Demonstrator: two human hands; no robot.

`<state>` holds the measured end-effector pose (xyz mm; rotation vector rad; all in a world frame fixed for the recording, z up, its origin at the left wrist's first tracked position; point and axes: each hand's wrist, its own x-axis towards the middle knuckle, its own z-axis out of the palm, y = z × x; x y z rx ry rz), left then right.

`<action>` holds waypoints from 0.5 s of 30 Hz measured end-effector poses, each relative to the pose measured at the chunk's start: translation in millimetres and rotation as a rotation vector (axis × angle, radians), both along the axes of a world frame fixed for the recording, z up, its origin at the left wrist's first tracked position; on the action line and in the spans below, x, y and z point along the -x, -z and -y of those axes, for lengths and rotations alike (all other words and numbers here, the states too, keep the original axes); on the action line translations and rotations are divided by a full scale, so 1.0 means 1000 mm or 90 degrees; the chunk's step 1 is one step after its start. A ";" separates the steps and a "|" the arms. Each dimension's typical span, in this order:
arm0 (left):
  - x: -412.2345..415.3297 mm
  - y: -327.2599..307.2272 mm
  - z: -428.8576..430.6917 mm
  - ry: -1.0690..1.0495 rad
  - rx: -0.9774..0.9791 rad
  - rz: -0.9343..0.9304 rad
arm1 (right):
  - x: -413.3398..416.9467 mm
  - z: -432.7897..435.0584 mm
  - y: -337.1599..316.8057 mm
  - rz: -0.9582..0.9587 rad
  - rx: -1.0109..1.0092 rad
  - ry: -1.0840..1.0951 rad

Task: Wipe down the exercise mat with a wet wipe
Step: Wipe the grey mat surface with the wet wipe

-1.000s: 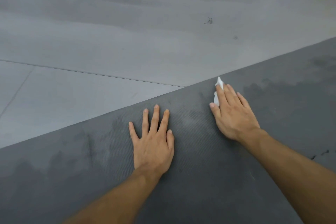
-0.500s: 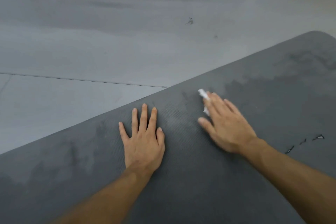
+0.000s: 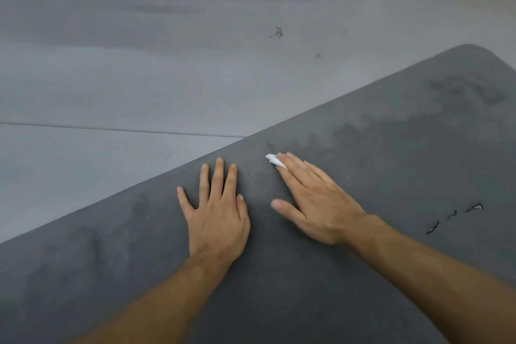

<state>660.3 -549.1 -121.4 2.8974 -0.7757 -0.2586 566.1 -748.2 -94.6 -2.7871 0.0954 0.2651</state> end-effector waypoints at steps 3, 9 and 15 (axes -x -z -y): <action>0.002 -0.001 0.015 0.001 0.008 -0.016 | 0.012 0.028 -0.001 0.003 0.046 0.025; 0.006 0.000 0.055 0.044 0.031 -0.032 | 0.007 0.114 0.007 -0.016 0.074 0.344; 0.011 0.003 0.068 0.030 -0.002 -0.002 | -0.038 0.091 0.009 -0.018 -0.001 0.327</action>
